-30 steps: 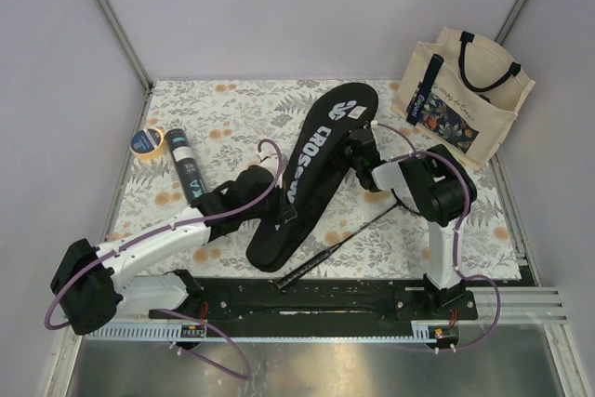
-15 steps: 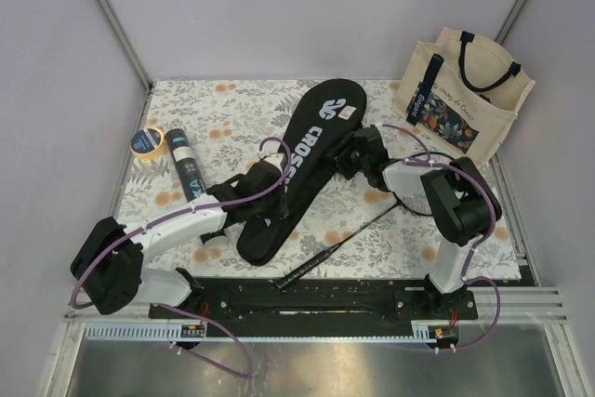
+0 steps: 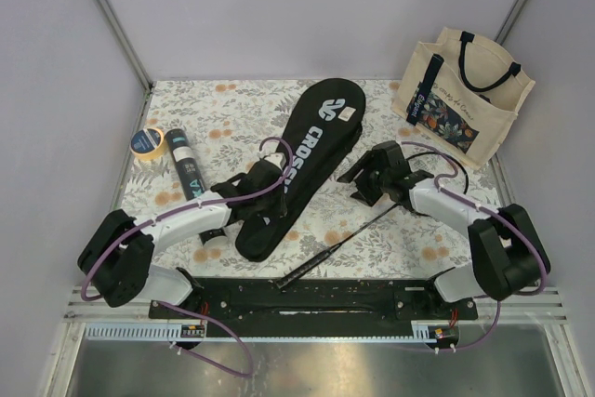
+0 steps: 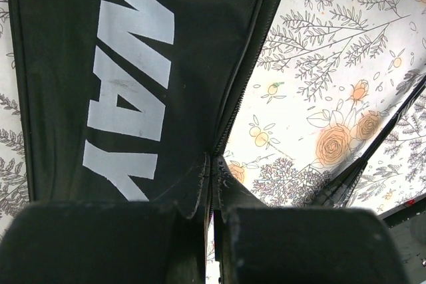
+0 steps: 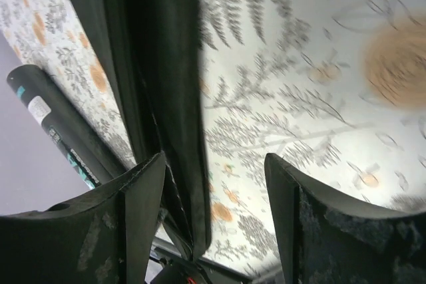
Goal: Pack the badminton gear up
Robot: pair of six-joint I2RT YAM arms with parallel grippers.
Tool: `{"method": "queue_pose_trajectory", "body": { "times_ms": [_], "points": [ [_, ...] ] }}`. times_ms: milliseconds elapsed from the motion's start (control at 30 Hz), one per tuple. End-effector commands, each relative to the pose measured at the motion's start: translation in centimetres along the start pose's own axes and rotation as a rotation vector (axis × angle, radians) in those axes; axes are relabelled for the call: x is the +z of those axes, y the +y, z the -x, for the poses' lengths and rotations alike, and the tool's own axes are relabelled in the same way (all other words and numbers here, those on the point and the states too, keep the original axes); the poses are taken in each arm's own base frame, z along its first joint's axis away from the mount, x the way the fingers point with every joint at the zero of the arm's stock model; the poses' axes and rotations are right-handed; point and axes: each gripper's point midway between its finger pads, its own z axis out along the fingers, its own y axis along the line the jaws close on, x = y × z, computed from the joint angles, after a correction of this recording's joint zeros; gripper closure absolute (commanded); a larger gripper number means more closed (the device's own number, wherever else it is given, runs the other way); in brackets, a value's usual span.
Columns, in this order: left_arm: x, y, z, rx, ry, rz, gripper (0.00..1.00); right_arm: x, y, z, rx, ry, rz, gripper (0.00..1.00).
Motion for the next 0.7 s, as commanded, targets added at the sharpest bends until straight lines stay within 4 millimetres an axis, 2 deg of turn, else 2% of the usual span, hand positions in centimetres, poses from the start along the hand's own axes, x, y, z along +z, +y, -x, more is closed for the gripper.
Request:
{"method": "queue_pose_trajectory", "body": {
  "times_ms": [0, 100, 233, 367, 467, 667],
  "points": [
    [0.4, -0.3, 1.6, 0.003, -0.078, -0.019, 1.0, -2.6, -3.2, -0.5, 0.07, -0.013, -0.145, 0.31],
    [0.5, -0.9, 1.4, 0.003, -0.075, -0.063, 1.0, -4.2, -5.2, -1.0, 0.106, -0.016, -0.23, 0.34],
    [0.2, -1.4, 1.6, 0.004, -0.079, -0.091, 1.0, -6.1, -7.3, -1.8, 0.156, -0.037, -0.258, 0.37],
    [-0.3, -2.7, 1.6, -0.014, -0.076, -0.158, 1.0, -7.4, -10.0, -0.8, 0.214, -0.154, -0.312, 0.38],
    [-0.3, -3.6, 1.6, -0.029, -0.073, -0.204, 1.0, -7.7, -11.1, -0.4, 0.22, -0.197, -0.329, 0.39],
    [0.0, -3.7, 0.8, -0.049, -0.058, -0.228, 1.0, -6.6, -12.7, -0.7, 0.213, -0.194, -0.367, 0.41]
  ]
}}
